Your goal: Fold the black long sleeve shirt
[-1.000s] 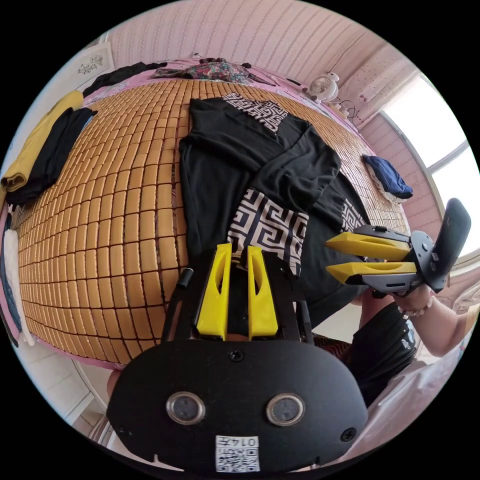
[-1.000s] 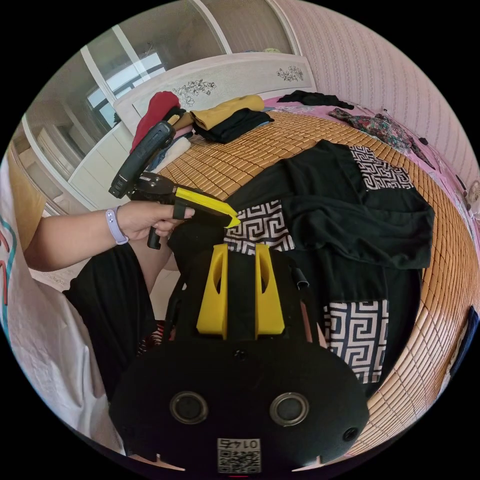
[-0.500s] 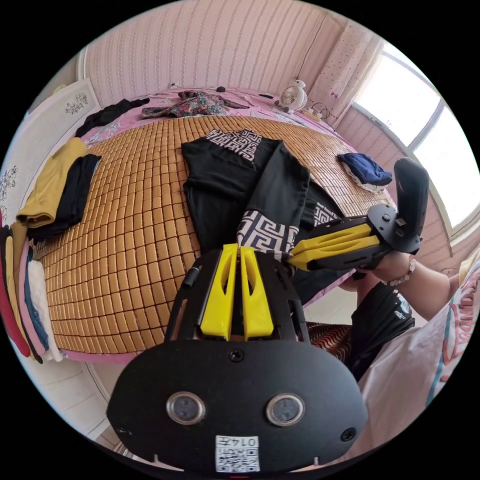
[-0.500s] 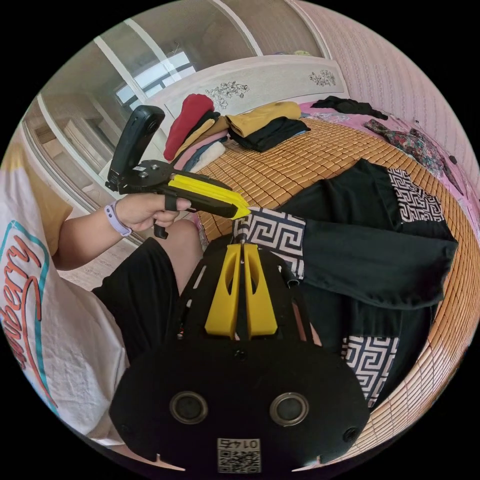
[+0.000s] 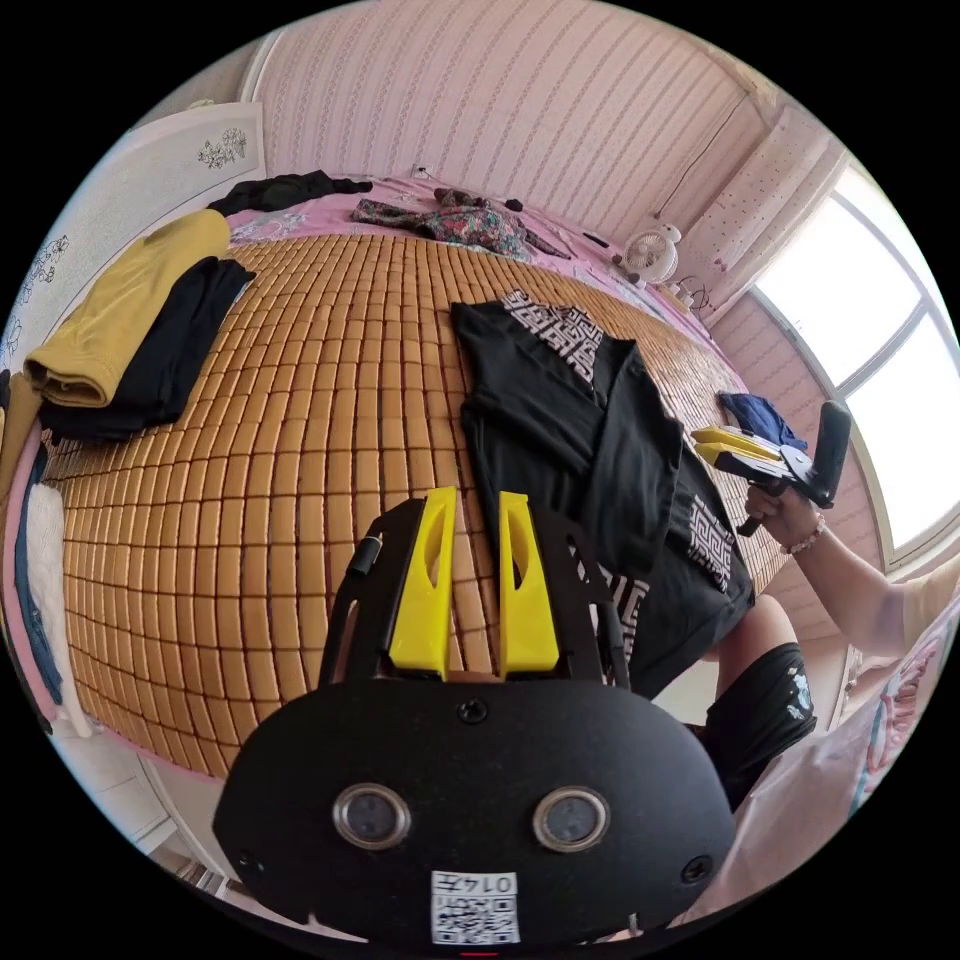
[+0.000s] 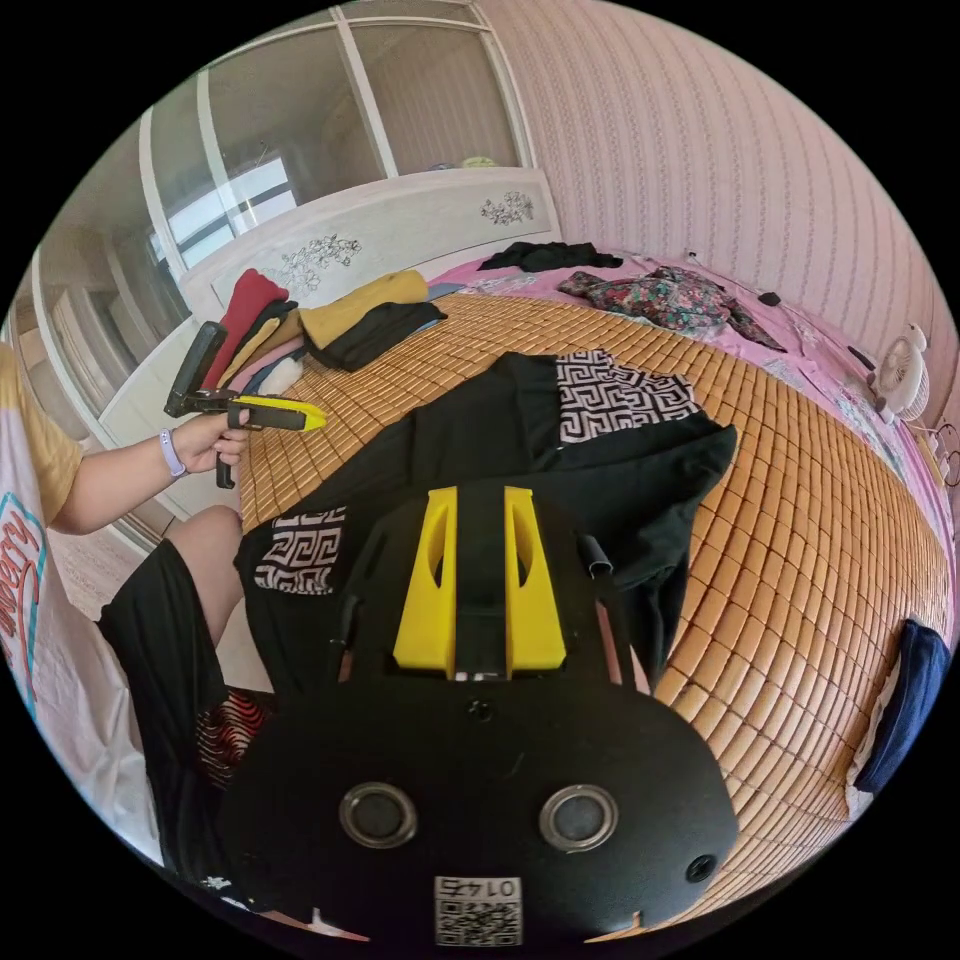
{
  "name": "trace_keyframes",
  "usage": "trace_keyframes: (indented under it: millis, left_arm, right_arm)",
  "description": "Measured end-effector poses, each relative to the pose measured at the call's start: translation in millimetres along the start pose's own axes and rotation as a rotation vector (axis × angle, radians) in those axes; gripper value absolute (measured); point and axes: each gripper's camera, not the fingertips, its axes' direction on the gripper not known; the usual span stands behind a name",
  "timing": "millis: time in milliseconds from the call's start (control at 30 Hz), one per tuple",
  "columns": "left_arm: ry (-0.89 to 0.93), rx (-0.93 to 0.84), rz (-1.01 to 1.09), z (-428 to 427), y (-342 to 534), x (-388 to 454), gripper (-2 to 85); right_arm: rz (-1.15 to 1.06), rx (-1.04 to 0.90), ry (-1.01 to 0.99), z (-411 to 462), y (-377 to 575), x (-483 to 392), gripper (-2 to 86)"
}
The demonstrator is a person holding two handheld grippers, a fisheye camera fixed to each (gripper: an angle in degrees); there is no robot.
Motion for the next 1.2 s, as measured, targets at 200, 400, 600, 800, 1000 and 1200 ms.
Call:
trace_keyframes:
  millis: [200, 400, 600, 800, 1000, 1200]
  left_arm:
    - [0.078, 0.133, -0.094, 34, -87, -44, 6.9]
    - [0.104, 0.045, -0.152, 101, -157, -57, 9.2]
    - [0.018, -0.003, -0.136, 136, -199, -44, 4.3]
    - [-0.019, 0.077, -0.127, 113, -218, -24, -0.4]
    - [0.050, 0.264, 0.103, 31, -179, 21, -0.6]
    - [0.161, 0.222, 0.179, -22, -23, 30, -0.7]
  right_arm:
    - [0.217, -0.061, 0.197, 19, -45, 109, 9.3]
    - [0.403, -0.050, 0.220, 41, -82, 174, 6.0]
    - [0.374, -0.224, 0.096, 57, -118, 191, 1.4]
    - [0.410, -0.075, 0.116, 0, -140, 193, 1.1]
    - [0.292, 0.081, 0.004, -92, -122, 147, 1.1]
    - [0.183, -0.127, -0.103, -137, -18, 54, 1.3]
